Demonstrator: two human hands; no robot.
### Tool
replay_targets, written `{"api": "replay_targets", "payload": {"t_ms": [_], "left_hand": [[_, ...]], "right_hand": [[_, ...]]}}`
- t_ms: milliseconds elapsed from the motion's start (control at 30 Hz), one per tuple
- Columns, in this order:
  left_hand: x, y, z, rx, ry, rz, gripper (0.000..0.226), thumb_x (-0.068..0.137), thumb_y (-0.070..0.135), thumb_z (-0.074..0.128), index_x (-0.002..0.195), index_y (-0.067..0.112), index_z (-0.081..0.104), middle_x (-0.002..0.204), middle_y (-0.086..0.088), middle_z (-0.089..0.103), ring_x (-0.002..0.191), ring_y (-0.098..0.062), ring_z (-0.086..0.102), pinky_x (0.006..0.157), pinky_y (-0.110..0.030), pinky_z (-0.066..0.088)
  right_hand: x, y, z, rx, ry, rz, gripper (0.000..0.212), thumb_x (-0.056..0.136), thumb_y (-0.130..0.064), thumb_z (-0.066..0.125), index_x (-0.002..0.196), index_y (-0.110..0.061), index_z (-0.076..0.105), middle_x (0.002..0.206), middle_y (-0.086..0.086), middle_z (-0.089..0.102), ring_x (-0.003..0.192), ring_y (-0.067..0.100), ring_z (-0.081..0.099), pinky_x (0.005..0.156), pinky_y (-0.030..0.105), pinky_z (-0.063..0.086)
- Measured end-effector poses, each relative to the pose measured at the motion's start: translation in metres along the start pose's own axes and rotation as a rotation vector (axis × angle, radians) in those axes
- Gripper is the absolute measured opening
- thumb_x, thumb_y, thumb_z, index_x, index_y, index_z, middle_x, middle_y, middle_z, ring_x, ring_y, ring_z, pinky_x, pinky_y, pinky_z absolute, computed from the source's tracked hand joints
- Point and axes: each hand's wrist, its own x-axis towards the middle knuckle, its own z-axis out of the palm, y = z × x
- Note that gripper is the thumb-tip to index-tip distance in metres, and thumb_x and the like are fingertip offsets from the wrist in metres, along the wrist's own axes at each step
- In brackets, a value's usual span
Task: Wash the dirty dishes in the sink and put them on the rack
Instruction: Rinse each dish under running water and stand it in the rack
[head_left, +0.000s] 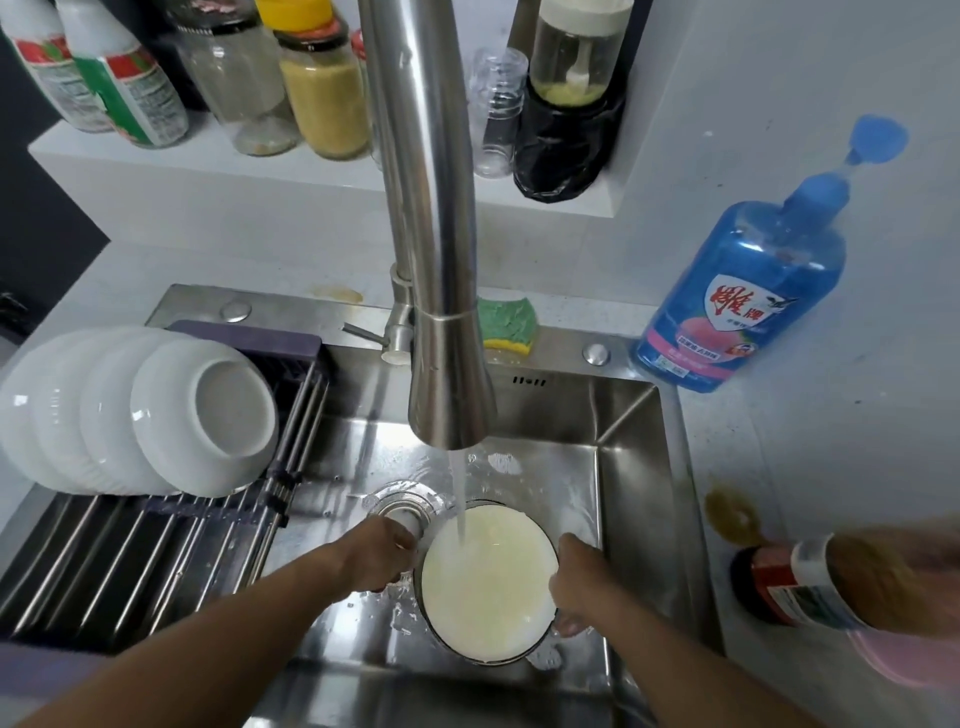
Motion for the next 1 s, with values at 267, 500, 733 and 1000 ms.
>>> {"api": "replay_targets", "payload": {"t_ms": [267, 500, 733, 1000], "left_hand": [[-0.011, 0.001, -0.006, -0.030, 0.029, -0.033, 0.018, 0.094, 0.005, 0.061, 0.109, 0.009, 0.070, 0.084, -0.013, 0.066, 0.069, -0.021, 0.056, 0.055, -0.026, 0.042], [-0.035, -0.001, -0.006, -0.224, -0.044, -0.065, 0.032, 0.096, 0.018, 0.067, 0.126, 0.010, 0.058, 0.093, -0.010, 0.068, 0.076, -0.018, 0.061, 0.065, -0.027, 0.054], [-0.071, 0.017, -0.018, -0.681, -0.197, -0.061, 0.024, 0.104, 0.018, 0.056, 0.125, 0.006, 0.057, 0.109, -0.019, 0.076, 0.089, -0.033, 0.075, 0.075, -0.047, 0.063], [-0.097, 0.045, -0.047, -0.757, -0.068, 0.075, 0.026, 0.104, 0.004, 0.050, 0.130, 0.009, 0.053, 0.115, -0.025, 0.071, 0.100, -0.045, 0.071, 0.069, -0.057, 0.062]], "right_hand": [[-0.012, -0.015, -0.024, 0.081, -0.073, -0.068, 0.029, 0.089, -0.003, 0.041, 0.112, -0.017, 0.049, 0.105, 0.009, 0.059, 0.072, 0.037, 0.074, 0.058, 0.051, 0.063], [-0.027, -0.022, -0.040, 0.229, -0.211, -0.076, 0.046, 0.090, 0.007, 0.037, 0.121, -0.023, 0.054, 0.100, 0.008, 0.066, 0.064, 0.031, 0.073, 0.055, 0.042, 0.062], [-0.054, -0.052, -0.048, 0.349, -0.239, -0.089, 0.048, 0.098, 0.007, 0.041, 0.137, -0.021, 0.049, 0.103, 0.012, 0.066, 0.066, 0.026, 0.072, 0.059, 0.039, 0.063], [-0.087, -0.095, -0.080, 0.278, 0.057, -0.302, 0.034, 0.099, -0.008, 0.055, 0.127, -0.028, 0.060, 0.112, 0.010, 0.068, 0.088, 0.034, 0.072, 0.068, 0.044, 0.065]]}}
